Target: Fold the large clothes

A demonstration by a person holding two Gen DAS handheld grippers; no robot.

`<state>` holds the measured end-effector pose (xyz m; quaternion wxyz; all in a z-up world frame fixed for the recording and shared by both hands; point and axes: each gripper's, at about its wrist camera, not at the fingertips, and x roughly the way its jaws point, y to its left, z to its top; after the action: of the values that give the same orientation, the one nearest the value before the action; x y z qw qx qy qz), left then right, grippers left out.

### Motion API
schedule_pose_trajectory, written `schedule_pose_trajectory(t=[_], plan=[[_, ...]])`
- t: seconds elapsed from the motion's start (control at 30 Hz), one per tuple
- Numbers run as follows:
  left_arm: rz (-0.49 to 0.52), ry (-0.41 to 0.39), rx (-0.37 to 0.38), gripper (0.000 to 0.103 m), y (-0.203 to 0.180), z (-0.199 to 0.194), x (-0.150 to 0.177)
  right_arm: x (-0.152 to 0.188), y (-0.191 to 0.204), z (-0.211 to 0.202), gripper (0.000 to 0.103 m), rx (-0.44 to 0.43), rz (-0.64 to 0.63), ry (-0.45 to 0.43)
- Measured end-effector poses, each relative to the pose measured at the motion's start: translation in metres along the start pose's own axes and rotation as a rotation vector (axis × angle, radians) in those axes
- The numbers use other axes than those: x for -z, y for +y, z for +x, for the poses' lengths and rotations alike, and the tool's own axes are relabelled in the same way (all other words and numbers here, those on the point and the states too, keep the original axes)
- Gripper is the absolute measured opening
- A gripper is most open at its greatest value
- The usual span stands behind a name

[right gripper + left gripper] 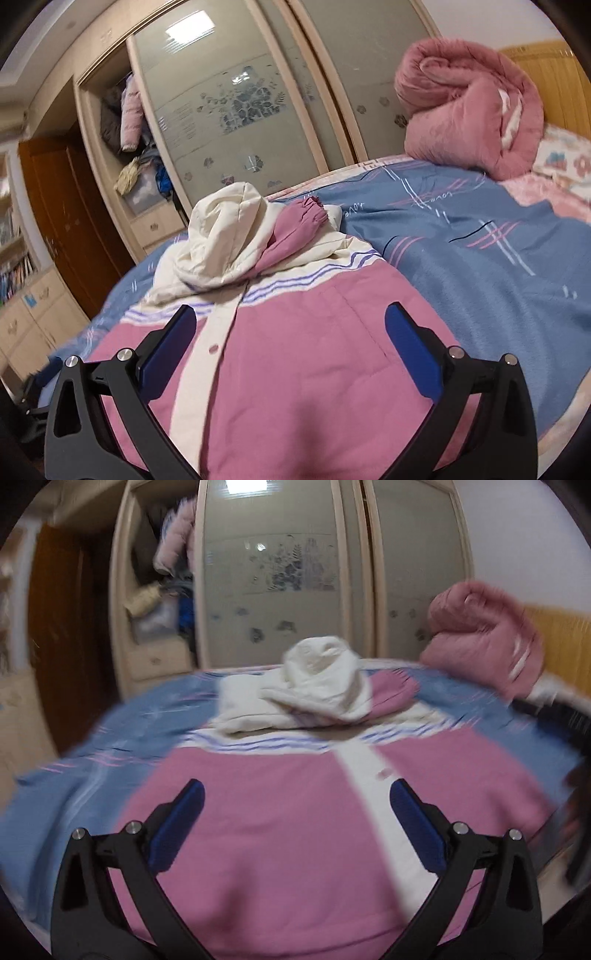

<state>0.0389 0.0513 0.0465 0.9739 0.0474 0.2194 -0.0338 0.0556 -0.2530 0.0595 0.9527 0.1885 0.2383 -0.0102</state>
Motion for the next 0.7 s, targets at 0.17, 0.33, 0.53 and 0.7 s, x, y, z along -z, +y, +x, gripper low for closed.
schedule_pose_trajectory(t=[0.17,0.33,0.53,0.7], plan=[[-0.046,0.029,0.083,0.101,0.003,0.001,0.000,0.007,0.012,-0.010,0.102,0.016,-0.071,-0.032],[-0.106,0.048,0.092,0.101,0.003,0.008,-0.004,0.013,0.024,-0.015,0.102,0.055,-0.155,-0.055],[-0.020,-0.013,0.059,0.101,-0.010,0.000,-0.003,0.022,0.025,-0.017,0.102,0.081,-0.200,-0.067],[-0.038,0.000,0.066,0.101,-0.006,0.003,-0.002,0.026,0.019,-0.023,0.102,0.111,-0.203,-0.069]])
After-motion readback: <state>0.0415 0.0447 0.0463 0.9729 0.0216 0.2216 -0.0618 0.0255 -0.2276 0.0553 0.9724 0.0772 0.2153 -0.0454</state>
